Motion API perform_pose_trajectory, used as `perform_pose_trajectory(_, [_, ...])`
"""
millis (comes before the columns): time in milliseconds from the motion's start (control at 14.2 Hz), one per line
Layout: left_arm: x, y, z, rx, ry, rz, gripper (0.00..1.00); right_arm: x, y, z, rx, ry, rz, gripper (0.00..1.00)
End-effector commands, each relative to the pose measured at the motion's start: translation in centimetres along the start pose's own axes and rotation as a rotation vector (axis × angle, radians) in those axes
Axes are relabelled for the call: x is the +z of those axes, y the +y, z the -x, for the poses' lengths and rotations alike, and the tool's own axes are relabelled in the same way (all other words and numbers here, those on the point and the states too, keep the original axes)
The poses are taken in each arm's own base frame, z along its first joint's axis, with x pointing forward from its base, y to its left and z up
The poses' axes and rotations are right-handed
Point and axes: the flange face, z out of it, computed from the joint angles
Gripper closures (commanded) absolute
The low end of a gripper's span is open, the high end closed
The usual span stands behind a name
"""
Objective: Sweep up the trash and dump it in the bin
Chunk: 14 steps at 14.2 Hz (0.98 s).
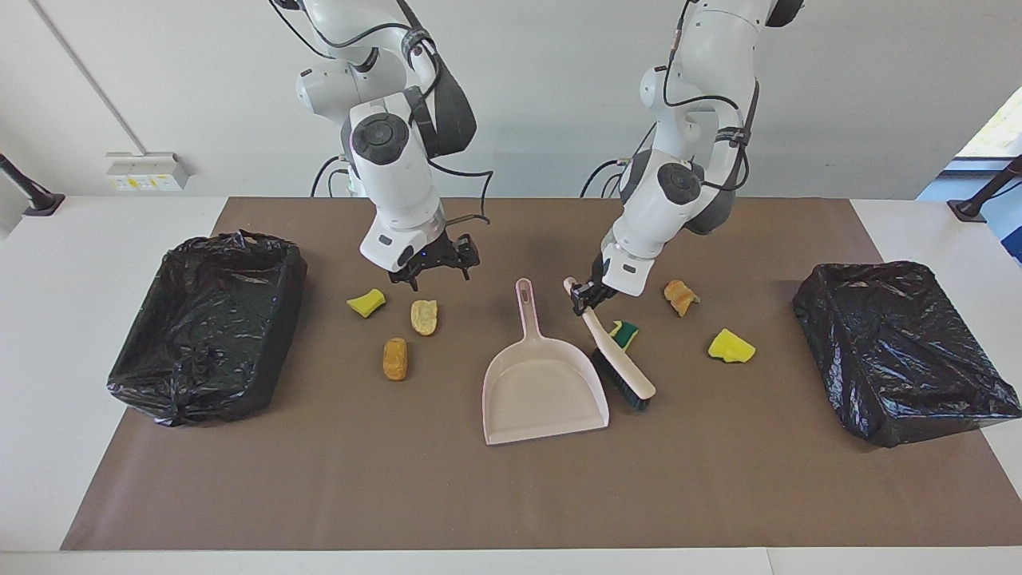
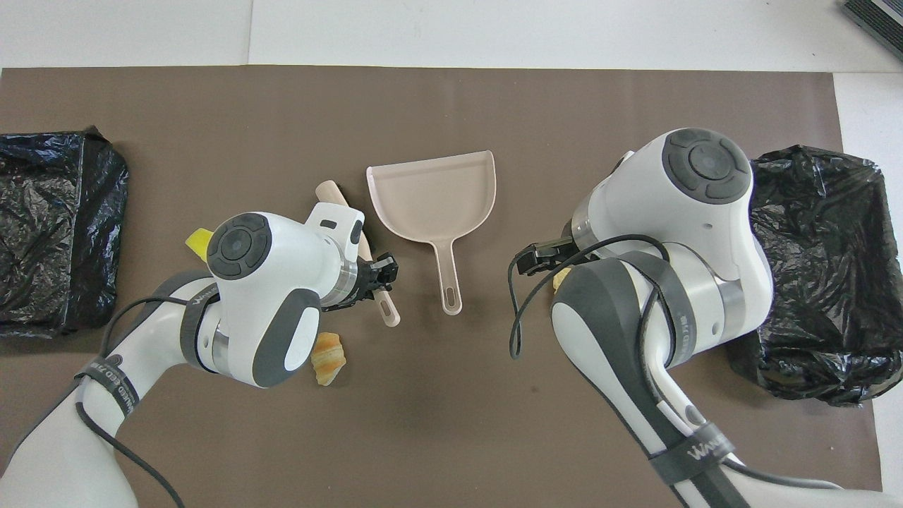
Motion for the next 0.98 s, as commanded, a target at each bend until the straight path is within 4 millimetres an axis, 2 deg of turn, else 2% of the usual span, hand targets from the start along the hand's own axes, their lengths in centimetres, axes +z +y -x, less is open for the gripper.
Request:
perform_pose_trajectory(0, [-0.8,-1.7,3.0,0.016,-0.091,-0.142,1.00,-0.1,0.1,-0.3,0.017,0.009,-0.023,0.00])
perform_pose_trajectory(70, [-0.8,-2.8,4.3,0.019,-0.129,-0.202,1.00,0.0,0.1,-0.3,0.017,0.006,-0.023,0.00])
perform_pose_trajectory(351, [-3.0,-5.9,8.0,0.086,-0.211,-0.342,1.00,0.7,0.1,0.8,0.016,-0.031,-0.018,0.00])
perform_pose_trajectory(491, [-3.2,-6.7,9.0,0.083,-0.246,-0.387,1.00,1.9,-2.7,1.3,-0.010,-0.044,-0.011,0.00])
perform_pose_trajectory(561, [-4.2,-6.5,9.0,0.087,-0.232,-0.375,1.00,2.5,-3.4,1.1,0.011,-0.041,-0.007,0.00])
perform_pose_trajectory(772, [-7.7,-6.6,6.1,0.137,-0.162,-0.323,1.00,3.3,-5.7,0.4,0.031,-0.003,-0.015,0.00])
perform_pose_trajectory(912, [-9.2,-7.4,3.1,0.238,-0.063,-0.336,1.00,4.6,-7.8,-0.6,0.054,0.024,-0.016,0.00])
